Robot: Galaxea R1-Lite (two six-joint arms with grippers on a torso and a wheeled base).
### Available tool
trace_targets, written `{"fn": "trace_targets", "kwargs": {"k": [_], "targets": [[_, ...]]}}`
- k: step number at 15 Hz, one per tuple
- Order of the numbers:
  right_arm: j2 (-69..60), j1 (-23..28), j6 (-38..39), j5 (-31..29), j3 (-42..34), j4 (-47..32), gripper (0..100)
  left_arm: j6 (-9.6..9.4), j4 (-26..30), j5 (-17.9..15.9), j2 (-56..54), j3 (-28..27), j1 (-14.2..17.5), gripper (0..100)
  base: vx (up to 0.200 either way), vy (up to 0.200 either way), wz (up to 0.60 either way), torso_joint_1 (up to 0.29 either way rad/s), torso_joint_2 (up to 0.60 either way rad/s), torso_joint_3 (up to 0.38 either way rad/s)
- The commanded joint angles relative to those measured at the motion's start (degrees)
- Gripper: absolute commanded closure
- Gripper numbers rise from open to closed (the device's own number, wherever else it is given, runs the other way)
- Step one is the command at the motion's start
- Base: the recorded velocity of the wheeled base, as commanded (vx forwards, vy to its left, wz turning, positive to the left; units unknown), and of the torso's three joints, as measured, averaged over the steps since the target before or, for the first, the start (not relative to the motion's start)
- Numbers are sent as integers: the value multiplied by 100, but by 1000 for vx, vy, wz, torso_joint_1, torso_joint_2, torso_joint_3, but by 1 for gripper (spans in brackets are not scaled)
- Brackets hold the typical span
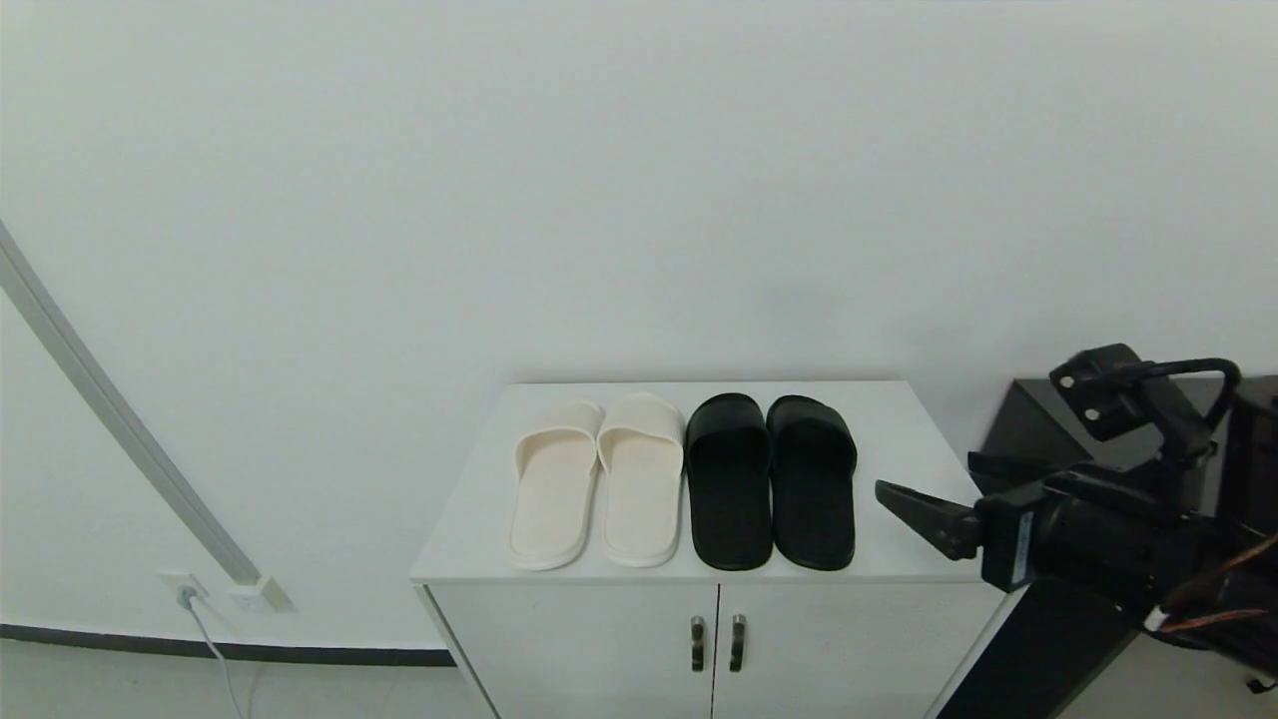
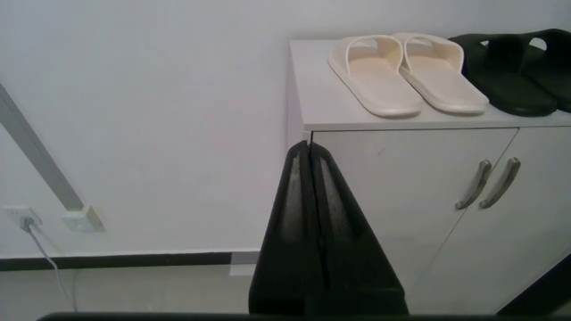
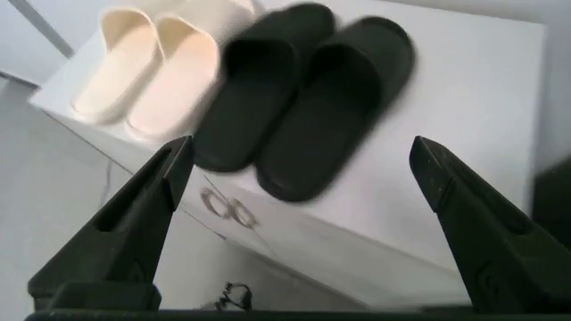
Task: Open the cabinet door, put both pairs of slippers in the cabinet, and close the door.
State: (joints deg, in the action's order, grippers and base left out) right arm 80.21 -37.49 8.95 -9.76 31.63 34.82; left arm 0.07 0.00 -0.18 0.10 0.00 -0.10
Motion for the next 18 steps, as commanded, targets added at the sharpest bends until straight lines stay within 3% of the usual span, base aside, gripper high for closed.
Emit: {"fn": "trace_targets", "kwargs": {"k": [1,11,18], "targets": [[847,-470,257,-377,458,175,0,1,0,1,-1,0,1,100,0,0,0,0,0,0],[2367,-1182,450,-2460,1653,183,0,1,0,1,-1,0,1,100,0,0,0,0,0,0],[3035,-1191,845,-2856,2013,227,0,1,0,-8,-1,0,1,100,0,0,0,0,0,0]]}}
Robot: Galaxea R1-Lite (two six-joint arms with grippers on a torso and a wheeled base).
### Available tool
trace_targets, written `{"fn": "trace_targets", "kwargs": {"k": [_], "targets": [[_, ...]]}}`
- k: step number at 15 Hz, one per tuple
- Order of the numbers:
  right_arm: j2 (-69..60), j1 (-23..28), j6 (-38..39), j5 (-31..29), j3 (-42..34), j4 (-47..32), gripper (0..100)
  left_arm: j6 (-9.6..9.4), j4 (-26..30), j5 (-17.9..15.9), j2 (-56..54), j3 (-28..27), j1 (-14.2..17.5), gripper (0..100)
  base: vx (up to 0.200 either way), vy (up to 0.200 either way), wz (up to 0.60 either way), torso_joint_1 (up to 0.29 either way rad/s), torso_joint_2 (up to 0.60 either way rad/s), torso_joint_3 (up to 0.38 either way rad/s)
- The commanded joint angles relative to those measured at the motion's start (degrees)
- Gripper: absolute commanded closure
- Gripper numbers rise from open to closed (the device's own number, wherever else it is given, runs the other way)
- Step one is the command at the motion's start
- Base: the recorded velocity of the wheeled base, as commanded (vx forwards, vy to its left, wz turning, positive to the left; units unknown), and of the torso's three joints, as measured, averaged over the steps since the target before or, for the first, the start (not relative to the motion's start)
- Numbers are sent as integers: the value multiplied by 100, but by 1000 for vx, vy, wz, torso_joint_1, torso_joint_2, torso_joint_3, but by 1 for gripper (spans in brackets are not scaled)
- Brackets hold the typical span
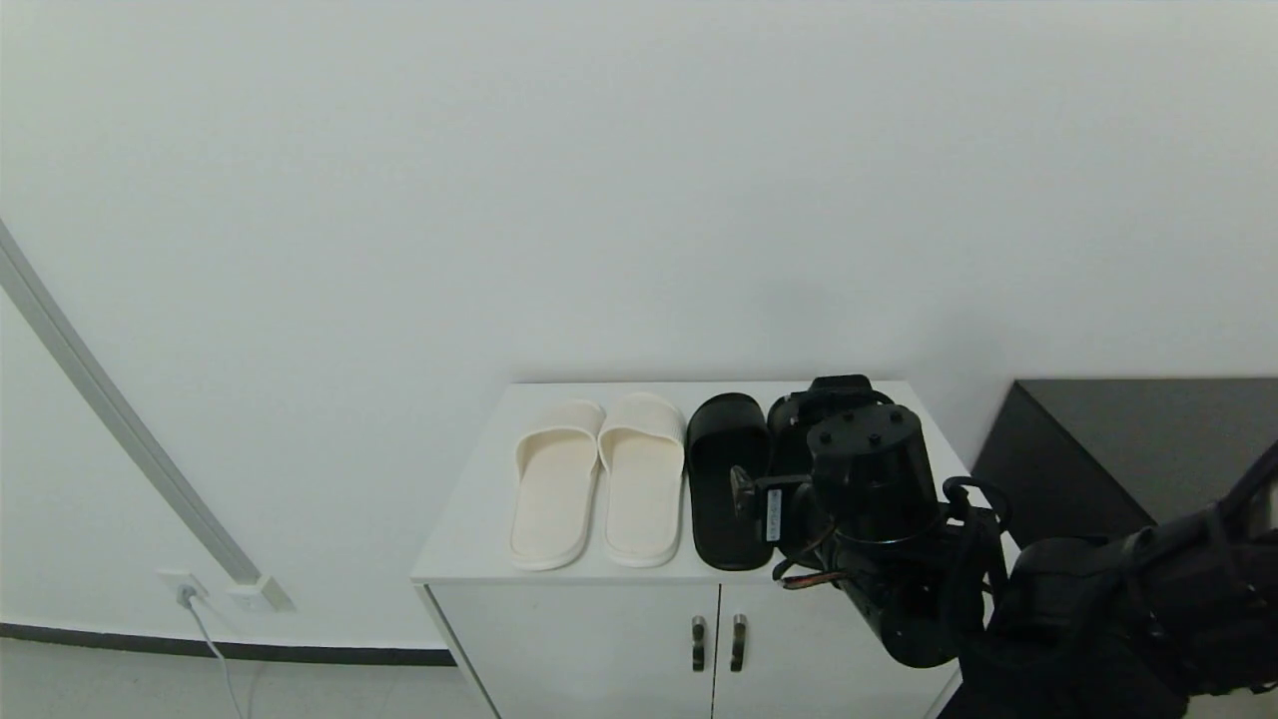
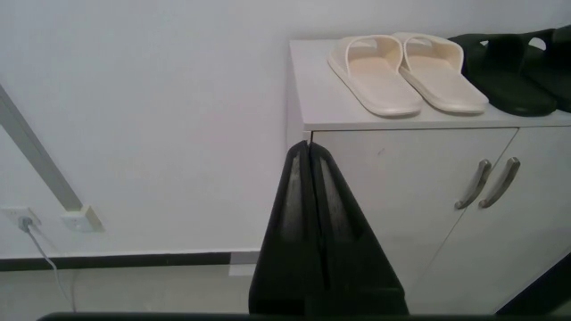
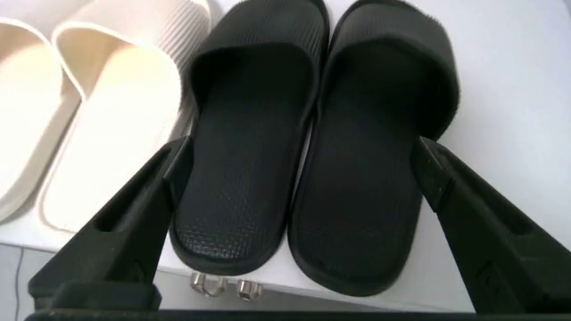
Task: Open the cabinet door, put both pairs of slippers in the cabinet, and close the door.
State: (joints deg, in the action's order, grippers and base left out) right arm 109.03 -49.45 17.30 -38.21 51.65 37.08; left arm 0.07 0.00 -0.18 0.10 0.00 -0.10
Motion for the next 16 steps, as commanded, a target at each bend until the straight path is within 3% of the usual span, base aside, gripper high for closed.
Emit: {"fn": "trace_targets", "kwargs": {"k": [1,12,16], "targets": [[171,14,10,-20,3,71,0,1,0,1,-1,0,1,100,0,0,0,0,0,0],[1217,480,-535,-20,99,1442,0,1,0,-8,-1,0,1,100,0,0,0,0,0,0],[1709,691,-596,15,644,1547,0,1,0,-8,-1,0,1,100,0,0,0,0,0,0]]}}
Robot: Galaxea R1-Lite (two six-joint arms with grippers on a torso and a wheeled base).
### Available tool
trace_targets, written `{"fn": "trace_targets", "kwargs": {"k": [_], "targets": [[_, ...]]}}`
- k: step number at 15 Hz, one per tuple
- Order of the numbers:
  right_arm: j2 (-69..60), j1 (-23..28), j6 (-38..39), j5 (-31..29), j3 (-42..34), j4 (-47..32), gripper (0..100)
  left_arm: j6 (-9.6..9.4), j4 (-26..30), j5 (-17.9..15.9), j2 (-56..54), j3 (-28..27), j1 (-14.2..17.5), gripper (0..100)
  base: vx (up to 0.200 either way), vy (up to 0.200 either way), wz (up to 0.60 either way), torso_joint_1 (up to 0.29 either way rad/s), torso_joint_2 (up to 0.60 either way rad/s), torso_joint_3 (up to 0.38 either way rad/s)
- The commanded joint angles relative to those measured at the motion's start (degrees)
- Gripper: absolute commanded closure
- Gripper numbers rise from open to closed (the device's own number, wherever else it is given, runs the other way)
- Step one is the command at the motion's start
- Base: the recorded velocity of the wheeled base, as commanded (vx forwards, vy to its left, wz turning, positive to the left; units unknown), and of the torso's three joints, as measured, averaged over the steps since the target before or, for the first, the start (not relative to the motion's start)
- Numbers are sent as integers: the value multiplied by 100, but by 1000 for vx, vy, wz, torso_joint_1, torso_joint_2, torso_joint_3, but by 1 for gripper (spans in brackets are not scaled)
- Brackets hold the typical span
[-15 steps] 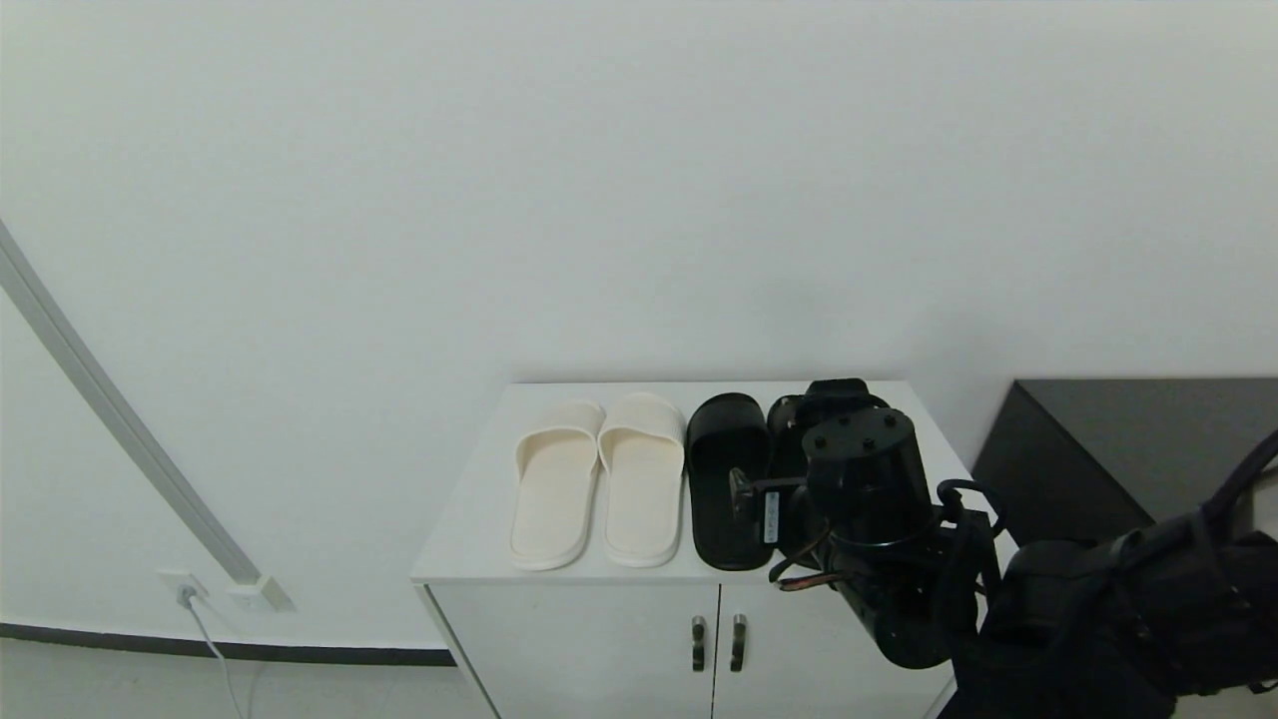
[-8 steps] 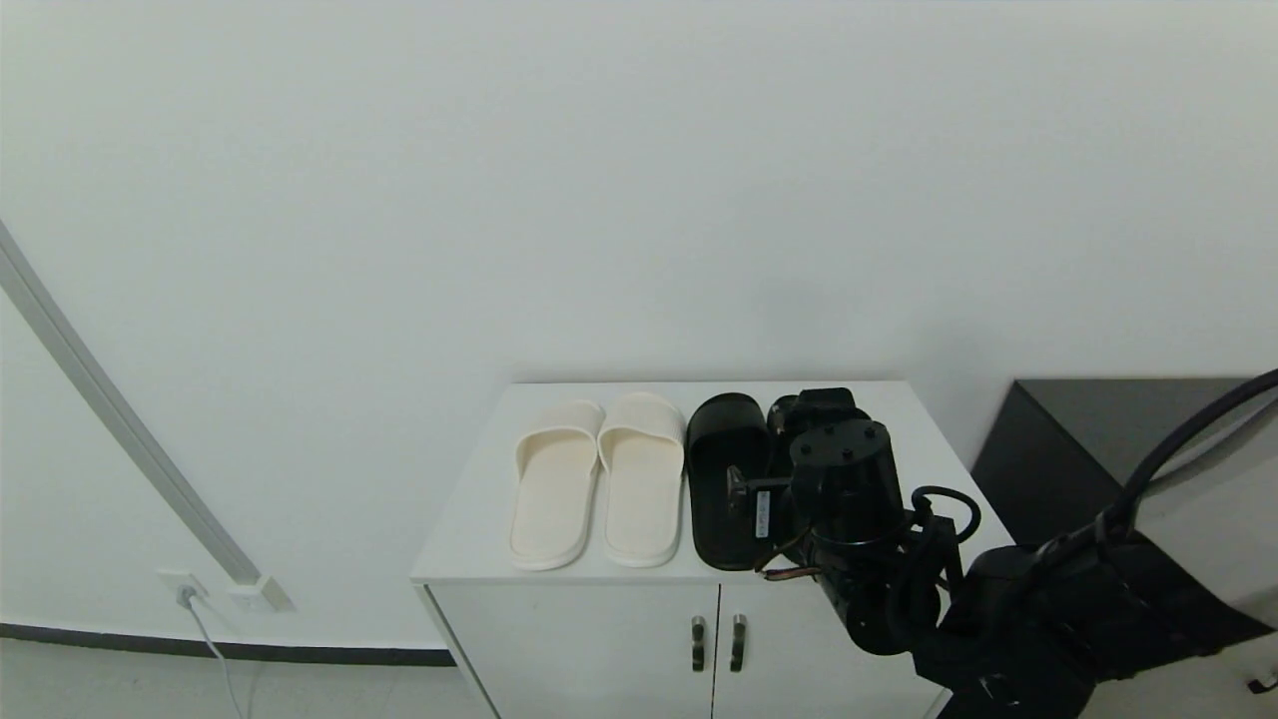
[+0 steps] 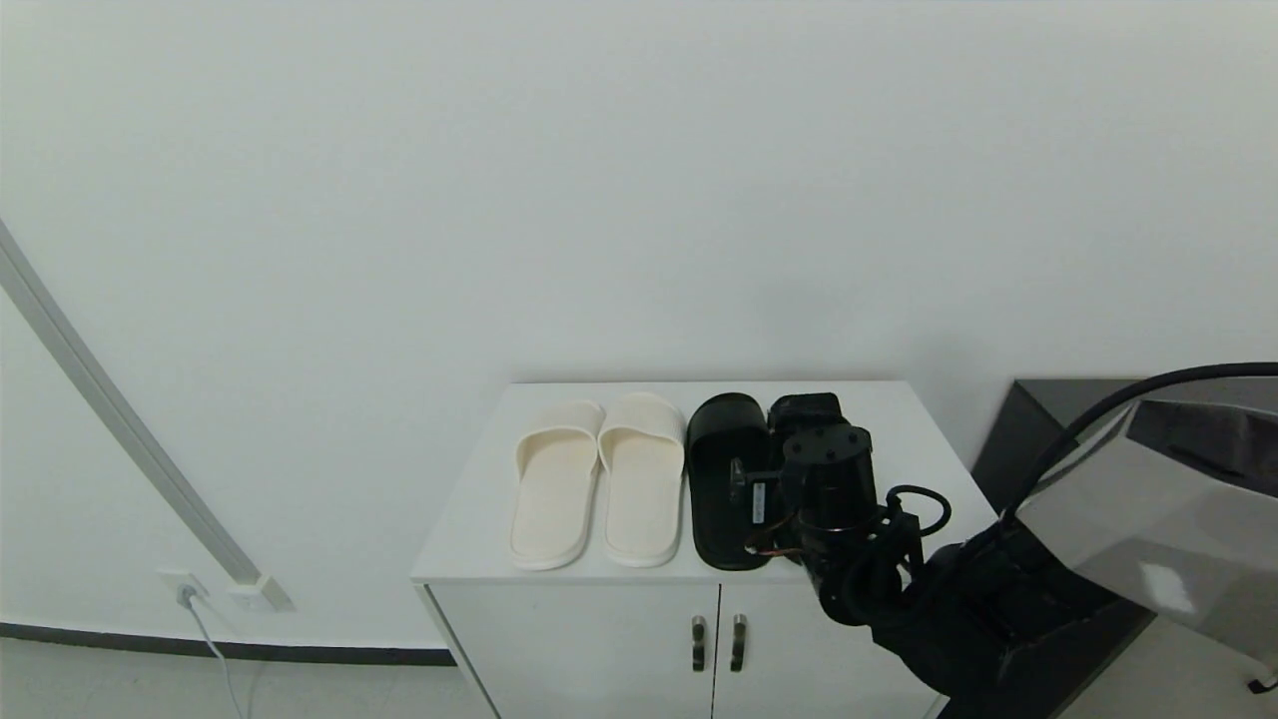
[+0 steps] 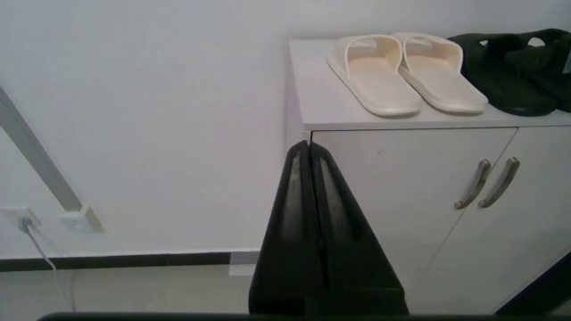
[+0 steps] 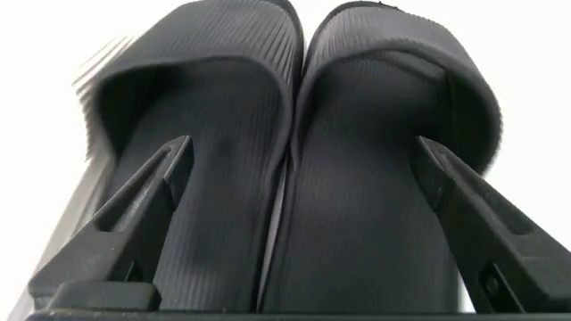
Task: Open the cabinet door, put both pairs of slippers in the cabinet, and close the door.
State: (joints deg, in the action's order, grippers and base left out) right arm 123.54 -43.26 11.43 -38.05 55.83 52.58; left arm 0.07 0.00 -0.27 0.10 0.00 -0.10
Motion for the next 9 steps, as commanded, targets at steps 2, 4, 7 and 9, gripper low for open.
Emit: {"fn": "trace_targets", "kwargs": {"k": [2,4,7,9], "targets": [[496,143,-124,-1,587,-20,0,1,0,0,-1,0,1,100,0,0,0,0,0,0],[698,222,-291,-19,938,-20,0,1,0,9,-1,0,1,100,0,0,0,0,0,0],[803,363,-405,-10,1360,-160,0,1,0,0,-1,0,1,100,0,0,0,0,0,0],[891,407,-405,8,1571,-354,0,1,0,0,-1,0,1,100,0,0,0,0,0,0]]}}
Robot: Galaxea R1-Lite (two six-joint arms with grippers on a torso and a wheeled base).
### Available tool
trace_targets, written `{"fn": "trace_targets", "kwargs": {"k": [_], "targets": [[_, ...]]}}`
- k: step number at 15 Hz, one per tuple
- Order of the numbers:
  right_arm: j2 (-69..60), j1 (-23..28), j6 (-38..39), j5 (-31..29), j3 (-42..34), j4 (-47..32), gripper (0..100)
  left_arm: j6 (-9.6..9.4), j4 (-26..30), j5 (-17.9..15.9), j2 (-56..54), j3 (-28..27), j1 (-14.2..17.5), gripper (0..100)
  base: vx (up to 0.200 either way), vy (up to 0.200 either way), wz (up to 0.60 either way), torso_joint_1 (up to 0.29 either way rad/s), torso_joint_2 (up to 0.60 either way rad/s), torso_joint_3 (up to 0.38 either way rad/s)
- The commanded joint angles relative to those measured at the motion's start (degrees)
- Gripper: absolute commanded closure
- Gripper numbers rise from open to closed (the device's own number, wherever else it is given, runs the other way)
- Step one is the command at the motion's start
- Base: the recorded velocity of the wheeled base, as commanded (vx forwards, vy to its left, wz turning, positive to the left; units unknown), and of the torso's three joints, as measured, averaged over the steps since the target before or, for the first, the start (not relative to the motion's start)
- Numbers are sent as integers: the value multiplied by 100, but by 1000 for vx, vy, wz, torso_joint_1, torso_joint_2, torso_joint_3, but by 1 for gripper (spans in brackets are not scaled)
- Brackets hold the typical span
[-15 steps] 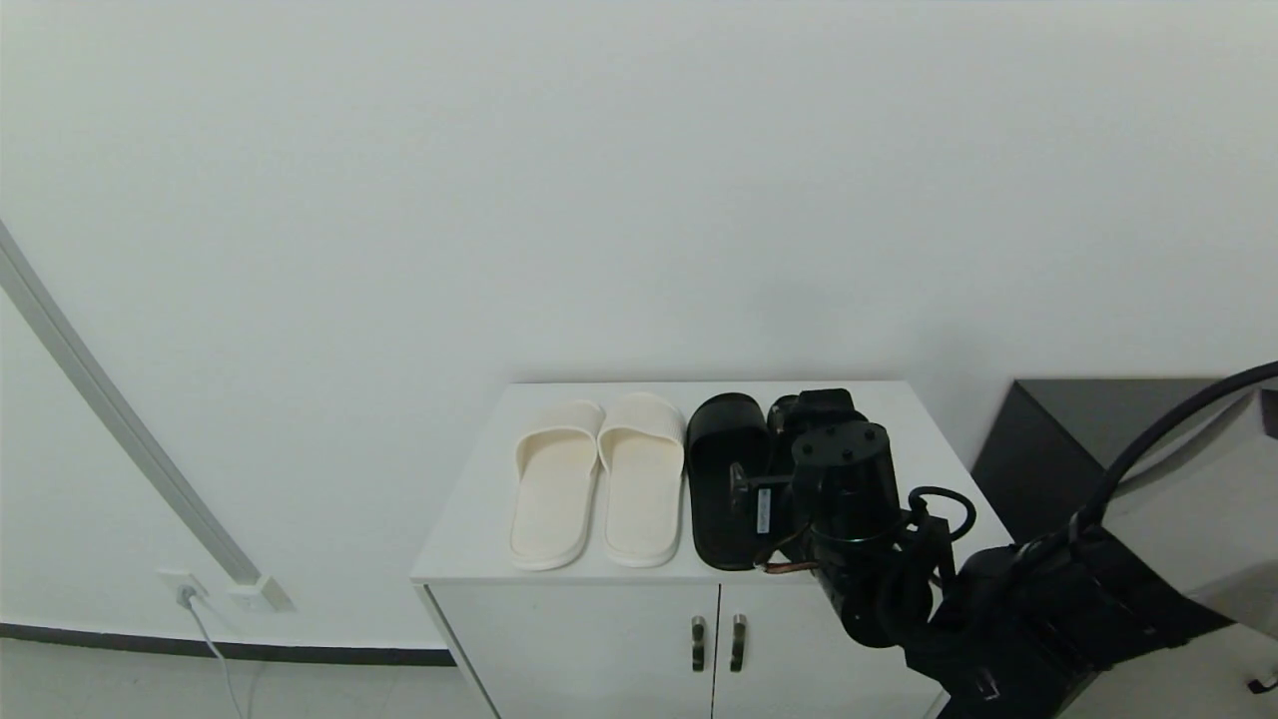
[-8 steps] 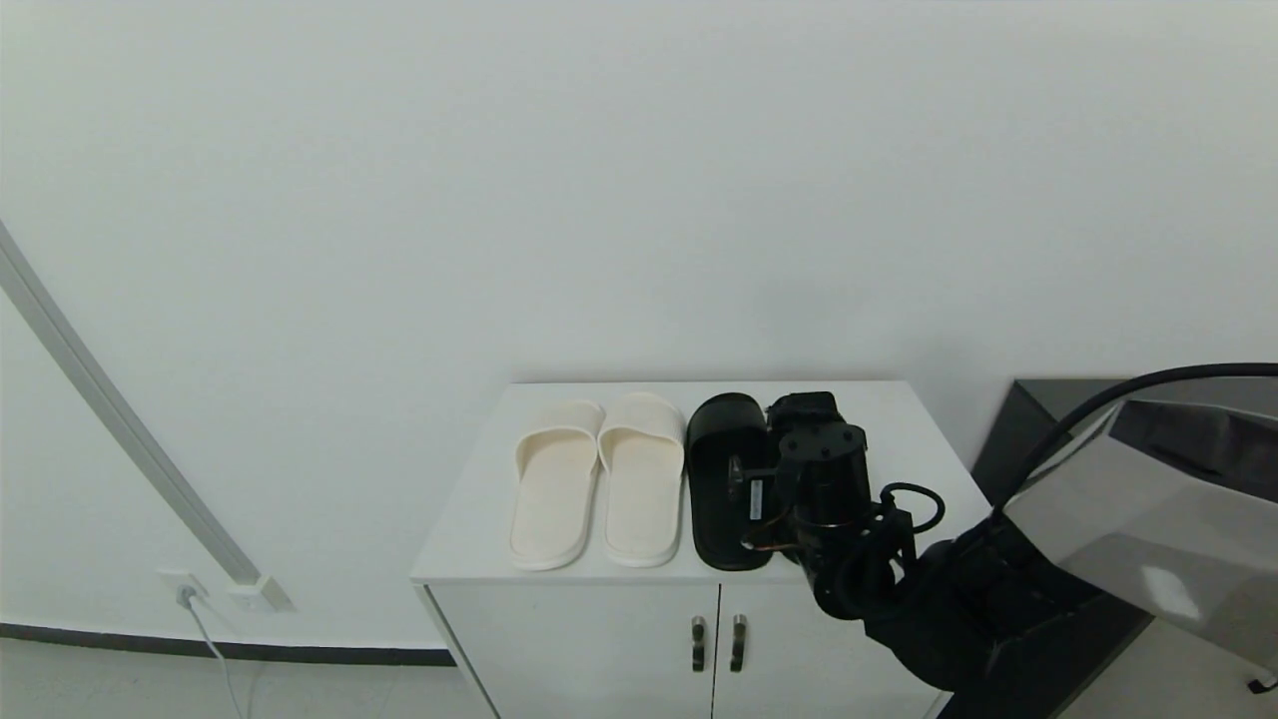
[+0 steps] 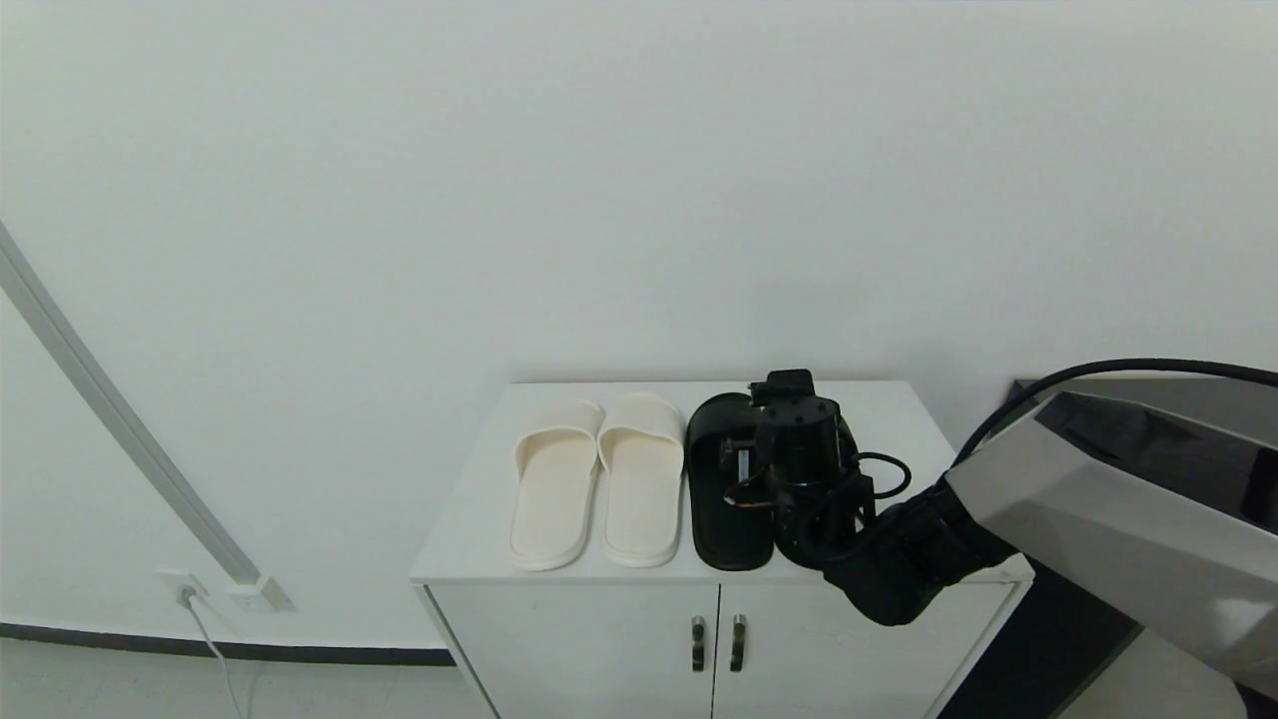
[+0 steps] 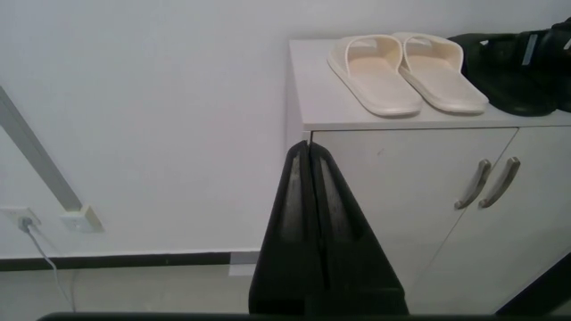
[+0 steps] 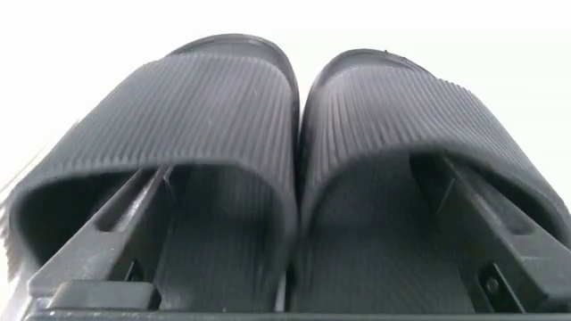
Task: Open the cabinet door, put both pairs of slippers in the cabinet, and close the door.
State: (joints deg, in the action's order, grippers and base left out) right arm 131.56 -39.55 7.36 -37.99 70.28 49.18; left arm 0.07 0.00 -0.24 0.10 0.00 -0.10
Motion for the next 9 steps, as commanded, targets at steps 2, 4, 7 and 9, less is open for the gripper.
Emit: {"fn": "trace_targets", "kwargs": {"k": [2,4,7,9], "targets": [[151,61,2,2,258,-66,0,1,0,-2,-1,0,1,100,0,0,0,0,0,0],[168,70,11,2,302,-154,0,10,0,7,-1,0,1,100,0,0,0,0,0,0],[159,70,20,2,302,-163,100,10,0,7,-1,0,1,100,0,0,0,0,0,0],[159,70,20,2,302,-163,100,10,0,7,-1,0,1,100,0,0,0,0,0,0]]}}
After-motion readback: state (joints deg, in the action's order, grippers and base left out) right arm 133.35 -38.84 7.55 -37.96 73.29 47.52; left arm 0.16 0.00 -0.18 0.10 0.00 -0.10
